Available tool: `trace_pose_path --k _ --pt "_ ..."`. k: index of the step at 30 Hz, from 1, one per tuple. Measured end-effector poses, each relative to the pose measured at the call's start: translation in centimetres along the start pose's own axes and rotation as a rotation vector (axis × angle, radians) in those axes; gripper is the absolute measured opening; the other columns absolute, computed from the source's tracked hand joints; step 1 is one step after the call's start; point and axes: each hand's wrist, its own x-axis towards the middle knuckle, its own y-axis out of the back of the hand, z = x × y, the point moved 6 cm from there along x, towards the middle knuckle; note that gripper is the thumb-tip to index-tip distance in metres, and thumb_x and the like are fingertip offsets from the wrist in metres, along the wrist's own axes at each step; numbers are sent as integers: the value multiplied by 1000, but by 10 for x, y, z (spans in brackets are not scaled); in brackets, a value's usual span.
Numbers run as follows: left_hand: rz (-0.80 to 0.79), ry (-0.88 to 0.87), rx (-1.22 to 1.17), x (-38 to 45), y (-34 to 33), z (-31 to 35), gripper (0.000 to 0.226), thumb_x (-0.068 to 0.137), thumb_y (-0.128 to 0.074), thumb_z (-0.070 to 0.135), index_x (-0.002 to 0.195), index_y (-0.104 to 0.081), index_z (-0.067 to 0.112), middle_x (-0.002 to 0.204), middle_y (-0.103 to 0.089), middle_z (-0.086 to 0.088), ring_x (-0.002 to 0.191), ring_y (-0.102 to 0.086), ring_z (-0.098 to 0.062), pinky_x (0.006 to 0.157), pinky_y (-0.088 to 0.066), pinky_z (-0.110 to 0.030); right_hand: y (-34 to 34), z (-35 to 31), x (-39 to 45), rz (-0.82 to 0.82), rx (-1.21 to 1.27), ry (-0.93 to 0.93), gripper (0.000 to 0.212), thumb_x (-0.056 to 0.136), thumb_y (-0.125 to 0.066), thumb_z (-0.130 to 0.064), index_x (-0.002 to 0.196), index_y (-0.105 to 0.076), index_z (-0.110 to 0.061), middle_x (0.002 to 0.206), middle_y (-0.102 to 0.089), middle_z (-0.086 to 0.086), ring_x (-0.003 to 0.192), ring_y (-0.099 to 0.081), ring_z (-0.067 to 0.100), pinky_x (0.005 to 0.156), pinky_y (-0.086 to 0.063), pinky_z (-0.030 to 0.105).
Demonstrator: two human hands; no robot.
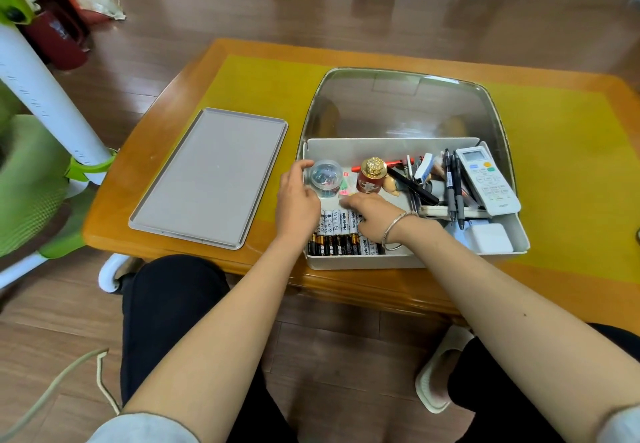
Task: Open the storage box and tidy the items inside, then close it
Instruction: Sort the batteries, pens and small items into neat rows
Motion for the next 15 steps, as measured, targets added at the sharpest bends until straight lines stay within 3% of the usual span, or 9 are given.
trace_pose_path --k 4,6,8,10,15 --pt "2 -7 -37 0 -1 0 41 93 -43 -2 124 -50 22 133 -48 -3 105 -46 -7 74 -45 -19 2 1 1 -14 89 -3 62 81 -43 10 139 -42 -11 140 -47 7 129 -43 20 107 -36 30" --pt "13 -11 -87 0 1 0 28 100 -39 11 123 -52 20 128 -52 -2 107 -49 -9 79 -45 -19 2 -1 1 -17 101 2 63 80 -43 12 139 -41 -11 141 -47 7 130 -43 19 108 -36 32" --pt "23 -11 -165 0 2 -1 30 104 -32 22 122 -56 16 122 -56 -1 110 -51 -10 83 -44 -18 2 -9 3 -22 102 27 65 79 -43 13 140 -40 -11 141 -47 7 130 -44 19 108 -37 32" --pt "24 -5 -207 -1 4 -1 33 105 -30 24 122 -57 15 121 -58 0 110 -51 -8 83 -42 -15 1 -21 8 -24 94 60 67 78 -42 15 140 -40 -11 141 -47 8 130 -44 19 107 -38 32" --pt "22 31 -305 -2 3 -2 33 105 -31 21 121 -58 12 119 -60 -3 110 -55 -12 84 -47 -21 -3 -47 18 -35 71 168 66 73 -42 16 133 -50 -12 129 -58 11 120 -52 27 98 -45 42"
